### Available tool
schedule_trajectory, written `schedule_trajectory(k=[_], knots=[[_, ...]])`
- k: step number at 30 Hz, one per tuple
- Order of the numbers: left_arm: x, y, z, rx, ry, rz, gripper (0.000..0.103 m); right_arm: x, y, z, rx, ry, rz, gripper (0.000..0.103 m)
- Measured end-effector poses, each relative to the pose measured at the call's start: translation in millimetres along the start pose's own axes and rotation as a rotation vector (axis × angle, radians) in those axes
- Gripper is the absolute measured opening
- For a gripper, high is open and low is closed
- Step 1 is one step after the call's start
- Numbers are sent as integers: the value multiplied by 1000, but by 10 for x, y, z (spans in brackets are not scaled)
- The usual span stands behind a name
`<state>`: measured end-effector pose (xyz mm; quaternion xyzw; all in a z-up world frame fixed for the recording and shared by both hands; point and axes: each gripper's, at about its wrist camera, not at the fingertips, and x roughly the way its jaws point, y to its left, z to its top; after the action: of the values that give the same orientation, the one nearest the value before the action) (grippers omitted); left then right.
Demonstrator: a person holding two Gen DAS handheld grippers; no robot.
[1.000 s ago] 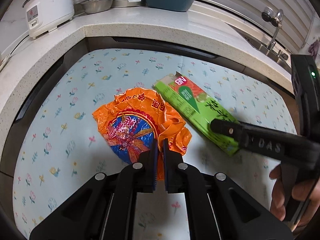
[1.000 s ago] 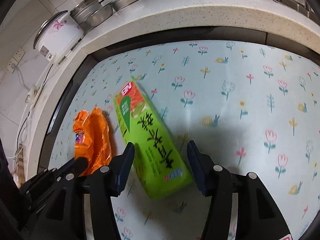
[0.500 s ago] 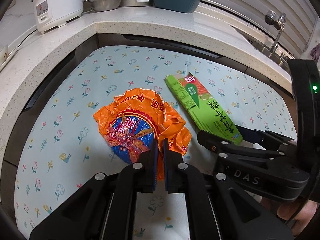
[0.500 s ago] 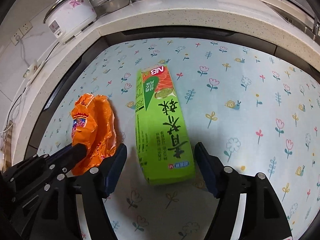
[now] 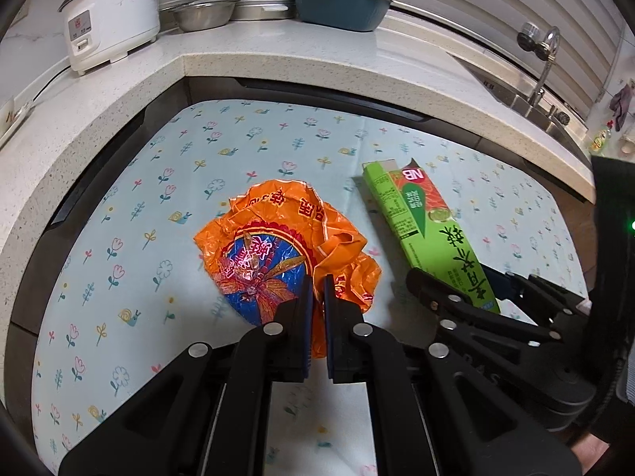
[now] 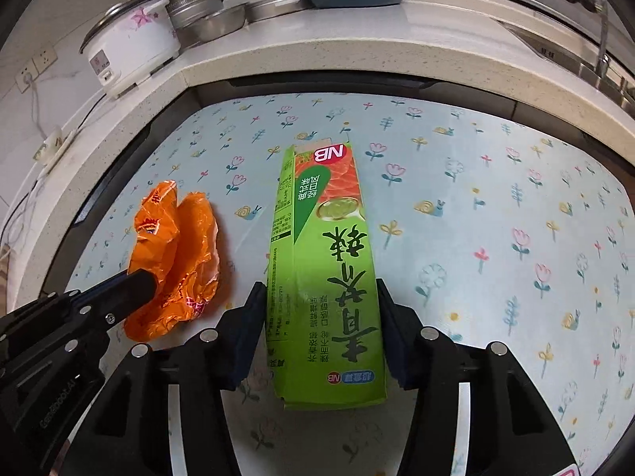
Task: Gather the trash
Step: 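Carry the orange bag and green carton in both tools over the bin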
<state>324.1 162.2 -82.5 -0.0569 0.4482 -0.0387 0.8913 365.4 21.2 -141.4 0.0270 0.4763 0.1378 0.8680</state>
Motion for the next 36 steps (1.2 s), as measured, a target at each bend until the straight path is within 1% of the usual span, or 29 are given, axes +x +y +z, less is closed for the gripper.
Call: schedule_trajectory(k=[3,8,16,20,23,29,36], knots=[[-118,-191,-32,25,-10,-22,5,-293,-183,-137,47,-36,-2,51],[-324,-662,-116,82,-27,-72,5,-820,-559,-399,128,-90,-18,51],[-630,-1573,-358,201,-37,-160,5,-1631,-1122,-876,237,-177,-77,51],[-763,-2019,-505,265,-40,-201,5,-1984,-1444,-1159,296,-216,-120,51],[-835,-2343,-626,314,-37,-230,5,-2239,-1722,-1415,364,-246,-142,51],[-919,-2960,-856,412,-26,-282,5,-2579,-2226,-1859,466,-274,-200,51],[-967,-3570,-1077,507,-5,-348,5,-2817,-2694,-2270,564,-293,-256,51]])
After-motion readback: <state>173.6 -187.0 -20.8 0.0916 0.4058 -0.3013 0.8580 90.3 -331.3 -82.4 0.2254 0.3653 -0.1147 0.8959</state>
